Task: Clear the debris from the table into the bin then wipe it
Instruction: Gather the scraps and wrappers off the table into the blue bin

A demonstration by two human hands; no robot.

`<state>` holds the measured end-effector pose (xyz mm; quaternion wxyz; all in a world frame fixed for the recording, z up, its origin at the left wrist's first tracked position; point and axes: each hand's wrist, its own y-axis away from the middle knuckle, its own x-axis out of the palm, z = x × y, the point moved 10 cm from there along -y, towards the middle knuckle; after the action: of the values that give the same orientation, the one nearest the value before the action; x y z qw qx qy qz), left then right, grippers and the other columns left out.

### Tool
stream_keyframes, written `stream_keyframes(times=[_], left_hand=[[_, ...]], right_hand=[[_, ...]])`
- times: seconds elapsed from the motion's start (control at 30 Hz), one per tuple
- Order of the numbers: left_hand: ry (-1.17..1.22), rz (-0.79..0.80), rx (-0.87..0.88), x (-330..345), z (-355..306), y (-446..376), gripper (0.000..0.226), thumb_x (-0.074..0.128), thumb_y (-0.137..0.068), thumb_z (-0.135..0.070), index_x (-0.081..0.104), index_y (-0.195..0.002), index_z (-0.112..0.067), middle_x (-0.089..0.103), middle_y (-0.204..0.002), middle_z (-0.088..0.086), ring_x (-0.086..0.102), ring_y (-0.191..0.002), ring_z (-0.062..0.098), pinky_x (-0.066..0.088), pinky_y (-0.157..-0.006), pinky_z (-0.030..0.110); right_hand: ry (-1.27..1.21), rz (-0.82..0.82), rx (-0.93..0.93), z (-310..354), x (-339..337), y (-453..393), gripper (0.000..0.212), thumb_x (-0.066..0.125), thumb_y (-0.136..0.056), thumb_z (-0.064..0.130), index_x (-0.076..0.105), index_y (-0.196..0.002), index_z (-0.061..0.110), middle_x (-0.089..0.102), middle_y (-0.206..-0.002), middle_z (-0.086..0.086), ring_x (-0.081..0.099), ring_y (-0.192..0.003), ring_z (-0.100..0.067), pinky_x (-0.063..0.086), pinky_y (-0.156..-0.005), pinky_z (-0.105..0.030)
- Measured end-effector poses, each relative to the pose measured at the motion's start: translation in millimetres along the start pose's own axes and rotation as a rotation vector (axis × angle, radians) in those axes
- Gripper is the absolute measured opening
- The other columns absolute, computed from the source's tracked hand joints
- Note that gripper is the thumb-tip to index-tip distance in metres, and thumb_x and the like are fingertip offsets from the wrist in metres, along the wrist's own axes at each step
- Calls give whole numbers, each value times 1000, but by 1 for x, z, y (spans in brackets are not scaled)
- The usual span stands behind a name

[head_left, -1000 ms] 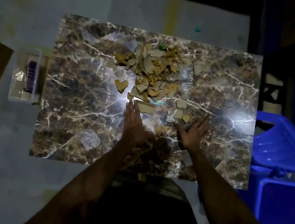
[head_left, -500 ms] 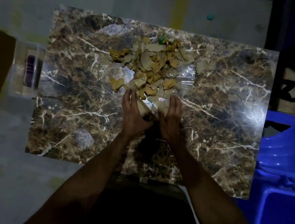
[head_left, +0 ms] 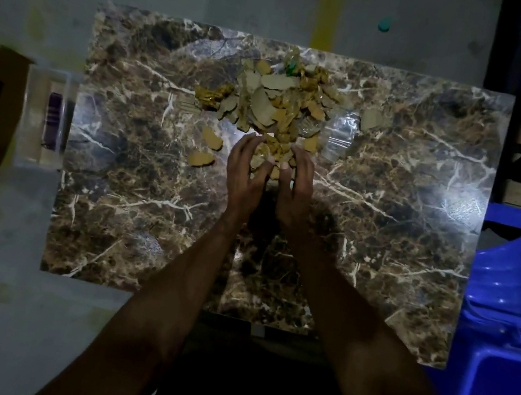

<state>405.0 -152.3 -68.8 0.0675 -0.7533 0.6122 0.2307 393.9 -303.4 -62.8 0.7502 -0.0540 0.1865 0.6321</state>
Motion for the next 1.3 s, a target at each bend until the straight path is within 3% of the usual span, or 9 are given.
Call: stream_keyframes(times=[0.17, 0.33, 0.47, 0.6, 0.73, 0.87, 1.07, 1.2, 1.3], left_hand=[[211, -5, -17, 12, -8, 18, 27, 59, -103, -24, 63, -128, -13, 54, -136, 3, 52, -131, 18, 46, -109, 46], [312, 34, -78, 24, -6, 25, 26, 57, -104, -20, 63, -129, -11, 58, -132, 7, 56, -127, 25, 49, -105, 51], [417, 7, -189, 20, 4, 26, 23, 58, -102, -12, 67, -120, -4, 65, -127, 14, 61, -121, 29, 51, -103, 52], [472, -84, -221, 5, -13, 35, 23, 58, -98, -10, 68, -115, 2, 69, -120, 15, 65, -115, 25, 54, -100, 46], [543, -123, -219, -5, -40, 44, 23, 62, -97, -11, 68, -115, 3, 70, -118, 14, 66, -115, 30, 53, -102, 52], [552, -138, -191, -13, -67, 55, 21, 61, -98, -9, 71, -116, -2, 71, -120, 11, 67, -115, 25, 55, -101, 47], [605, -167, -87, -26, -109, 79, 18, 60, -100, -9, 72, -113, -7, 72, -117, 10, 68, -112, 25, 57, -93, 35], [623, -180, -32, -33, -131, 91, 21, 61, -97, -11, 72, -114, -5, 72, -118, 12, 67, -113, 29, 57, -97, 43], [661, -156, 2, -36, -149, 101, 18, 61, -98, -5, 73, -111, -5, 73, -115, 11, 68, -110, 27, 58, -92, 37]], right_hand=[[-106, -9, 67, 6, 2, 8, 43, 42, -112, 25, 44, -152, 11, 48, -148, -1, 50, -138, -15, 47, -111, -47], [-287, -117, 211, 2, 8, 27, 74, 47, -105, 53, 39, -151, -5, 50, -148, -26, 53, -135, -36, 48, -111, -45], [-341, -105, 259, 6, 8, 29, 45, 46, -110, 28, 47, -148, 3, 57, -145, -16, 57, -132, -26, 49, -110, -41], [-359, -105, 260, 19, 8, 36, 43, 51, -107, 39, 56, -143, 15, 61, -141, -5, 58, -132, -24, 47, -110, -55], [-378, -86, 170, 50, -8, 36, 32, 48, -111, 25, 59, -138, 12, 65, -134, -5, 61, -128, -22, 49, -107, -55], [-409, -30, 178, 69, -18, 45, 33, 48, -109, 44, 59, -136, 29, 67, -131, 4, 65, -122, -19, 53, -103, -54], [-514, -59, 108, 99, -44, 54, 29, 48, -111, 21, 60, -135, 10, 67, -124, -1, 67, -111, -9, 56, -94, -28], [-512, -78, 20, 121, -59, 65, 24, 51, -110, 26, 64, -130, 22, 67, -129, -4, 66, -117, -20, 57, -98, -38], [-500, -118, -38, 135, -73, 73, 31, 51, -110, 25, 62, -134, 11, 67, -129, -7, 66, -117, -20, 56, -97, -36]])
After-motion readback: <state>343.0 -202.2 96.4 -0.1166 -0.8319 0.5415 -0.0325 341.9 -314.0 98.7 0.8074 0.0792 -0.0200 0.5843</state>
